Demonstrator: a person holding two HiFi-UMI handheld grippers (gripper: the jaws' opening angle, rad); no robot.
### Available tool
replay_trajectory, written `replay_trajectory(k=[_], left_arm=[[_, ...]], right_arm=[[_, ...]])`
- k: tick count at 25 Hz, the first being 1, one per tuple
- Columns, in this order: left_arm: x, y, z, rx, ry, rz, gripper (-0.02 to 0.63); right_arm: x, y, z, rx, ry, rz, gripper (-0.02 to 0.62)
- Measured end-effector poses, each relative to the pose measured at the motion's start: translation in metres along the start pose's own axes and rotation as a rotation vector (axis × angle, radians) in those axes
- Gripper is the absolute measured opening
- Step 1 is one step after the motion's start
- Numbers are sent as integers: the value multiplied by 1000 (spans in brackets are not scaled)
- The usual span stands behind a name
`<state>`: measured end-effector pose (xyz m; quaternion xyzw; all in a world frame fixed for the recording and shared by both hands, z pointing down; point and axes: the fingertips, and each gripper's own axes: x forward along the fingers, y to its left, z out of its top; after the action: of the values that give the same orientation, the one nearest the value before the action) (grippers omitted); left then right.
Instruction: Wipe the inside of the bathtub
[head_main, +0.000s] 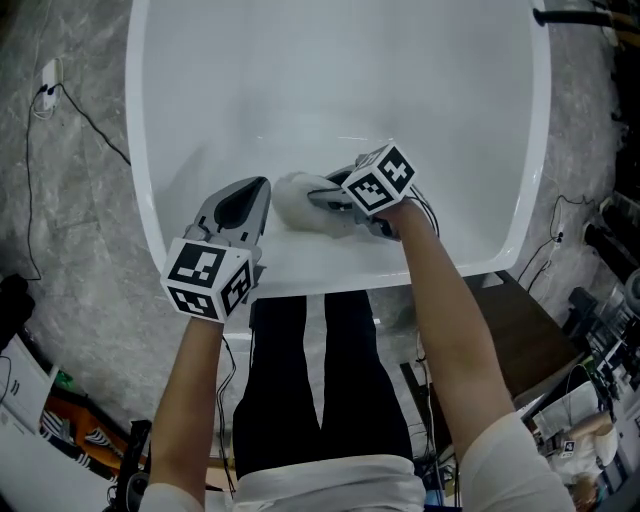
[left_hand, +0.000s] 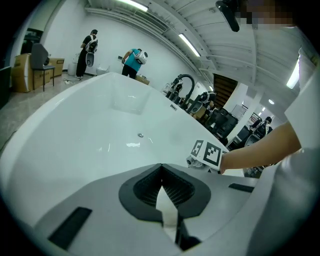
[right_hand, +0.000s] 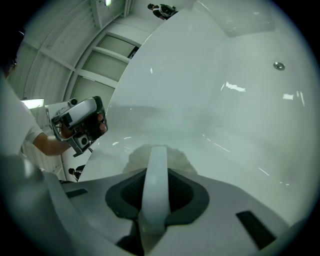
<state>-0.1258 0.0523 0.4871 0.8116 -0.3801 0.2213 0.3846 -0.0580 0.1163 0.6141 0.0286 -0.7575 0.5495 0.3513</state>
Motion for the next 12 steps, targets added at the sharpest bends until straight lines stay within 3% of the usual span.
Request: replay_trajectory(k=[12], left_arm=[[54,-56,13,34,22,-49,9]], right_arm=[[-82,-52,-58,66,10,-80,91]])
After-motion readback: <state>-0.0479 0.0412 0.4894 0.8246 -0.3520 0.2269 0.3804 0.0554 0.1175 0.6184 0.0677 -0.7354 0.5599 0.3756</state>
